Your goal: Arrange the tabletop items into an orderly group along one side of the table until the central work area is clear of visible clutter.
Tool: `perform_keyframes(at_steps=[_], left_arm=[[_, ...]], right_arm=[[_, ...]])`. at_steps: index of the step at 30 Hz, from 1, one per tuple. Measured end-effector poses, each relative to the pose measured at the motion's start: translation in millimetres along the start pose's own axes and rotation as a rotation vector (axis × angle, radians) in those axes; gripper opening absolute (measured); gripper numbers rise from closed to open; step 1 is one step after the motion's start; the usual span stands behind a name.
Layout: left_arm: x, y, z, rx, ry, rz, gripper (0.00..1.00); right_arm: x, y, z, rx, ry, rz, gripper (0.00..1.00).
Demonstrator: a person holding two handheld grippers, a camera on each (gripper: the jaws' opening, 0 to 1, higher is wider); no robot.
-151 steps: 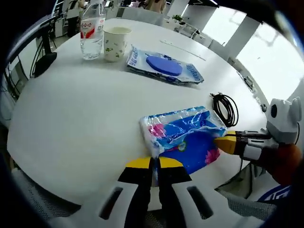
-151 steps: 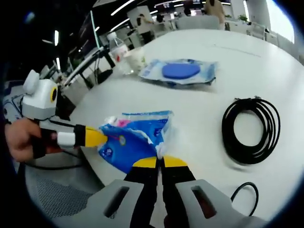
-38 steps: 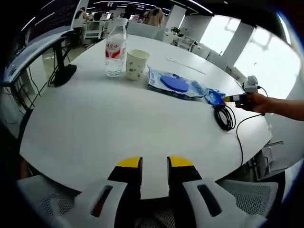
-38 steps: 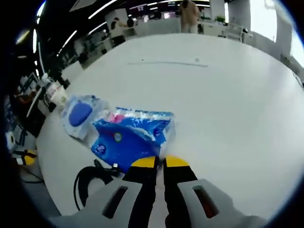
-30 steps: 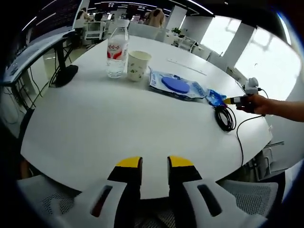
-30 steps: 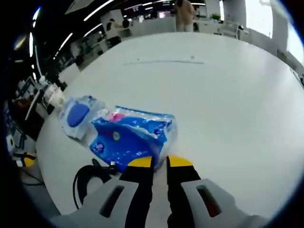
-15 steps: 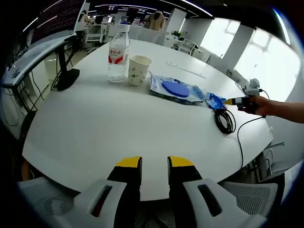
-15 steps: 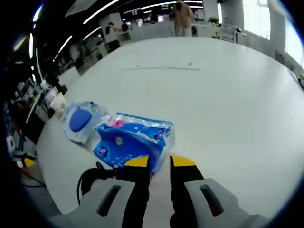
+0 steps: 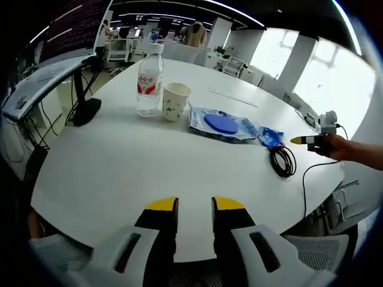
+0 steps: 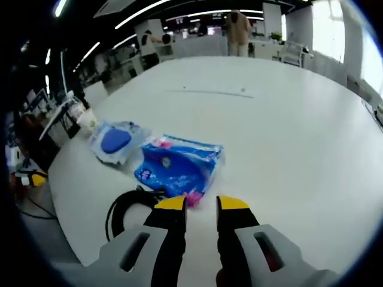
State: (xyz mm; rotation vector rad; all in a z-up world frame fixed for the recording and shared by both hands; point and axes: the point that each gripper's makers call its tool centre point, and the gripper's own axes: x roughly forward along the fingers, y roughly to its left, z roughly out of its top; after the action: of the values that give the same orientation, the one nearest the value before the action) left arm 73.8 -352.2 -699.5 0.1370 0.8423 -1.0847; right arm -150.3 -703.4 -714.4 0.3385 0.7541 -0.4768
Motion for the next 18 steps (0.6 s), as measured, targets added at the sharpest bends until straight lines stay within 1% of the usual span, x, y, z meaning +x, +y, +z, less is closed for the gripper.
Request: perform_keyframes(at_steps=[5, 6, 11, 14, 17, 18], left_arm=[[0.2, 0.0, 9.9, 0.026, -0.022, -0.007, 0.21], [0.2, -0.1, 11.0, 0.032, -0.023, -0.008, 0.21], [0.8, -0.3, 17.7, 0.066, -0.030, -0.019, 0.21], [1.0, -1.2, 22.7, 0.089, -0.036, -0.027, 0.22], [0.6, -2.5, 29.3, 0.116, -0.047, -0.035, 0.23], [0.1, -2.9, 32.7, 0.132, -0.054, -0.038, 0.24]], right_arm=[[-12.7, 13.5, -9.1, -0.013, -0.020, 0.017, 0.19], [-12.9, 13.7, -10.7, -0.014, -0.022, 0.019, 0.20], [-23.3, 29.8, -19.1, -0.028, -0.035, 0.032, 0.22], [-30.9, 42.2, -21.5, -0.049, -0.046, 0.047, 0.24], [-37.8, 51.4, -22.1, -0.070, -0.065, 0.051, 0.29], [-41.3, 55.9, -24.7, -0.099, -0.061, 0.050, 0.30]])
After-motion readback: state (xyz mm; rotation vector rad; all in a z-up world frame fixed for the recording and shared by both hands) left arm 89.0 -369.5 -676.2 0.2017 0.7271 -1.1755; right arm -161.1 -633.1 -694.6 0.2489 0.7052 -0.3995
